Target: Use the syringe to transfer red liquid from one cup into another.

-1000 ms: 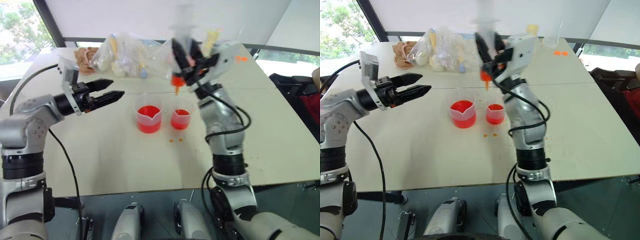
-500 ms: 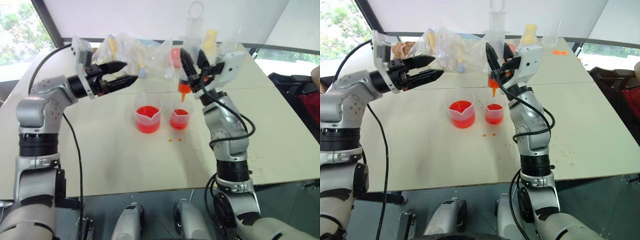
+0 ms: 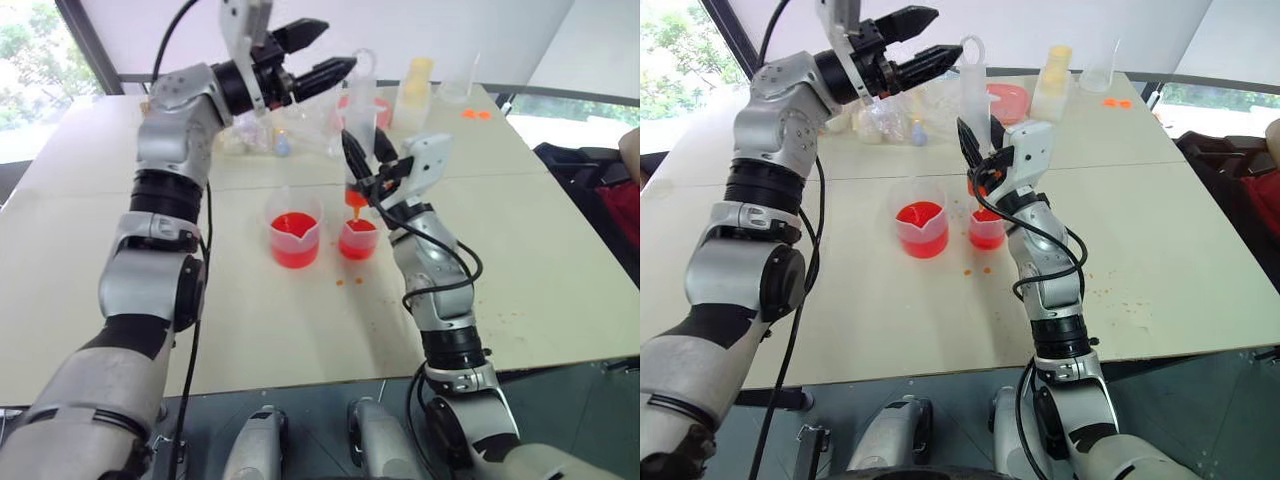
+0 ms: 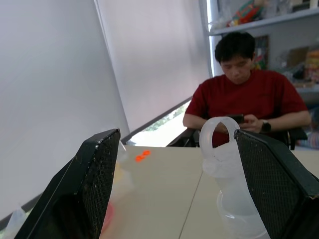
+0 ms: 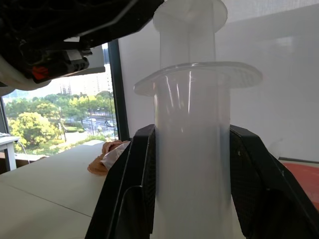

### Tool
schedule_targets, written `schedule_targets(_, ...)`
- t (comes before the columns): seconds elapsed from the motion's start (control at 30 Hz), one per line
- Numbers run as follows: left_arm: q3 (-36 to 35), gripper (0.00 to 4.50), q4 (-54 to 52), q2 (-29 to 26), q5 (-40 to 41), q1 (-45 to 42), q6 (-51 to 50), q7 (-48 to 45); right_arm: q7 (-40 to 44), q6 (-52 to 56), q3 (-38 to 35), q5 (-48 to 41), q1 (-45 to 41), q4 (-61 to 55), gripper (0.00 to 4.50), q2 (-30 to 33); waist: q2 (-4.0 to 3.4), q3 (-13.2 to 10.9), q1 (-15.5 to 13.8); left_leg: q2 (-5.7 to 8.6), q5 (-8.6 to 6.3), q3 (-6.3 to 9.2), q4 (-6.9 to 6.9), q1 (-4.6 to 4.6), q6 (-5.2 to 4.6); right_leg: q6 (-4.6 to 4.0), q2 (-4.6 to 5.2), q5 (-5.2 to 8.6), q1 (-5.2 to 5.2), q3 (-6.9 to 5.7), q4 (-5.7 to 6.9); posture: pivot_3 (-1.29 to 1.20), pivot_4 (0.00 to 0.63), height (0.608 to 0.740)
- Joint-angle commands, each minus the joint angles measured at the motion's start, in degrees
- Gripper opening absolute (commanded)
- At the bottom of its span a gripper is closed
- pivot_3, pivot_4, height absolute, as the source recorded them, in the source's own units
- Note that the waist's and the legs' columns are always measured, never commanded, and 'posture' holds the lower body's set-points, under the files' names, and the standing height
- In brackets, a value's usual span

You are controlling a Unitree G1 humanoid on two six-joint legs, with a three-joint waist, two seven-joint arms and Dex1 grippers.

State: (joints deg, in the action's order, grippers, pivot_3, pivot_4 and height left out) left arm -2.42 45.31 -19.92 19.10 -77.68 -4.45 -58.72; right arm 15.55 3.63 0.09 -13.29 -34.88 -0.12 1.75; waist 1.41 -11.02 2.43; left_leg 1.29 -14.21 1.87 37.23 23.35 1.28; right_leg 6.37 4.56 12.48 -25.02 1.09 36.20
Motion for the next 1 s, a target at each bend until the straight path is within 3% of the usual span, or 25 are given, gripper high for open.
schedule_targets(0.03, 0.79, 3.83, 2.31, 0.21, -2.82, -3.40, 5.11, -0.99, -0.30, -1.93, -0.07, 0.40, -0.20, -1.92, 1.40, -0.12, 0.00, 0.00, 0.00, 0.00, 0.00, 0.00, 0.00, 0.00, 0.00, 0.00, 0.00, 0.00, 0.00, 0.00, -0.01, 0.00, 0.150, 0.740)
schedule_targets(0.3, 0.32, 3.83, 8.57, 1.16, -5.40, -5.96, 9.27, 0.08, -0.36, -2.28, 0.54, 1.21, 0.51, -2.46, 1.40, -0.25, 0.00, 0.00, 0.01, 0.00, 0.00, 0.00, 0.01, 0.00, 0.00, 0.01, 0.00, 0.00, 0.00, 0.00, 0.00, 0.00, 0.150, 0.740)
schedule_targets(0.43, 3.38, 3.83, 12.06, 3.13, -10.73, -7.37, 14.49, 3.47, 0.47, -3.39, 2.49, 3.32, 1.63, -2.57, 1.40, 0.20, 0.01, -0.01, -0.20, 0.01, 0.00, 0.01, 0.01, 0.00, 0.00, 0.01, 0.01, 0.00, 0.01, 0.00, -0.01, 0.00, 0.150, 0.740)
schedule_targets(0.53, 3.16, 2.98, 12.95, 4.31, -11.24, -7.91, 16.18, 3.01, 0.38, -3.70, 2.79, 3.67, 1.71, -2.68, 1.40, 0.01, 0.01, -0.01, -0.21, 0.02, 0.00, -0.01, 0.02, 0.02, 0.00, 0.02, 0.02, 0.00, 0.02, 0.00, -0.02, 0.00, 0.150, 0.740)
schedule_targets(0.73, 2.51, 0.18, 13.08, 5.51, -10.99, -7.98, 16.55, 1.07, 0.17, -4.00, 3.00, 4.19, 1.68, -2.66, 1.40, -0.24, 0.01, -0.01, 0.10, 0.02, 0.00, 0.00, 0.01, 0.01, 0.00, 0.02, 0.01, 0.00, 0.01, 0.00, -0.01, 0.00, 0.150, 0.740)
schedule_targets(1.0, 3.52, 0.03, 8.56, 6.60, -9.75, -4.07, 13.40, -5.06, -0.21, -3.91, 1.90, 4.19, 0.51, -3.37, 1.40, 0.22, 0.00, -0.01, 0.04, 0.00, 0.00, 0.01, 0.01, 0.01, -0.01, 0.02, -0.01, 0.00, -0.01, 0.00, 0.00, 0.00, 0.150, 0.740)
